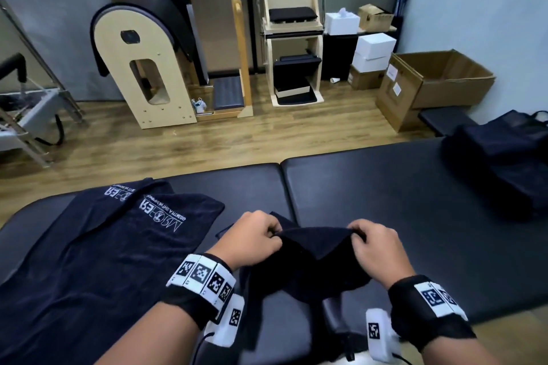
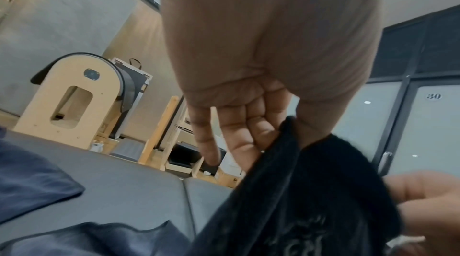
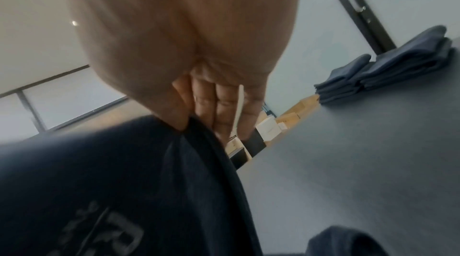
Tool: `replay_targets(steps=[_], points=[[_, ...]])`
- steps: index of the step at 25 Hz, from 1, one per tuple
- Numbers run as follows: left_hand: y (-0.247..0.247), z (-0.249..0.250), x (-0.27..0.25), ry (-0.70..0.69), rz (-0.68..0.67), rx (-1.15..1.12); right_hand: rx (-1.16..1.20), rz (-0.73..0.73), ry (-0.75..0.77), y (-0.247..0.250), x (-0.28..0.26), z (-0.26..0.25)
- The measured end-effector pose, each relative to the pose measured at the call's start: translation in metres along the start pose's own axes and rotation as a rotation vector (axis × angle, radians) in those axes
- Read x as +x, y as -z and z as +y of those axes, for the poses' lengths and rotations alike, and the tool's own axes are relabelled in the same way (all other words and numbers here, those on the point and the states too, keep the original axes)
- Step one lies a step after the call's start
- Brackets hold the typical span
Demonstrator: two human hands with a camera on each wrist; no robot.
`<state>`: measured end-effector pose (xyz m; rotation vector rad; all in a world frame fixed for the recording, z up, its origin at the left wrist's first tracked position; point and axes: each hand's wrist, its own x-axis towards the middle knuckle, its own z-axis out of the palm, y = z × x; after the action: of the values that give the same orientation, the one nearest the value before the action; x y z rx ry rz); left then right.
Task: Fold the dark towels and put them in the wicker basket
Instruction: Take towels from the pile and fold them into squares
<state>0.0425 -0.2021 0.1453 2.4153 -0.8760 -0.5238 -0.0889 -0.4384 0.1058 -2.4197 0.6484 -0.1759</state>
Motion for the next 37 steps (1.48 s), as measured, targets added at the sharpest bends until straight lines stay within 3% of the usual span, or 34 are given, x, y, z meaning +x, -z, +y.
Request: replay_targets(steps=[4,6,10,15,18,28,33,37], points=[[-0.007,0.020,0.015,-0.136,0.020,0.053,0.147,-0.144,0.282,0.003,-0.013,-0.032],[-0.015,0.028,0.020,-0.180,0.018,0.109,0.112,-0.177,0.352,-0.005,-0.020,-0.052],[-0.018,0.024,0.025,-0.201,0.005,0.172,0.043,-0.057,0.285,-0.013,-0.019,-0.065],[-0.017,0.024,0.028,-0.181,-0.008,0.159,0.080,-0.081,0.293,-0.026,-0.013,-0.075],[-0.018,0.011,0.037,-0.166,-0.015,0.202,-0.024,-0.033,0.290,-0.035,-0.006,-0.072],[-0.013,-0.036,0.038,-0.047,-0.140,0.424,-0.273,0.022,-0.003,0.001,0.007,-0.028],[-0.002,-0.039,0.051,0.009,-0.205,0.477,-0.488,-0.095,-0.147,0.028,0.021,0.001],[0.014,-0.029,0.065,0.085,-0.235,0.506,-0.528,-0.178,-0.259,0.040,0.045,0.022]])
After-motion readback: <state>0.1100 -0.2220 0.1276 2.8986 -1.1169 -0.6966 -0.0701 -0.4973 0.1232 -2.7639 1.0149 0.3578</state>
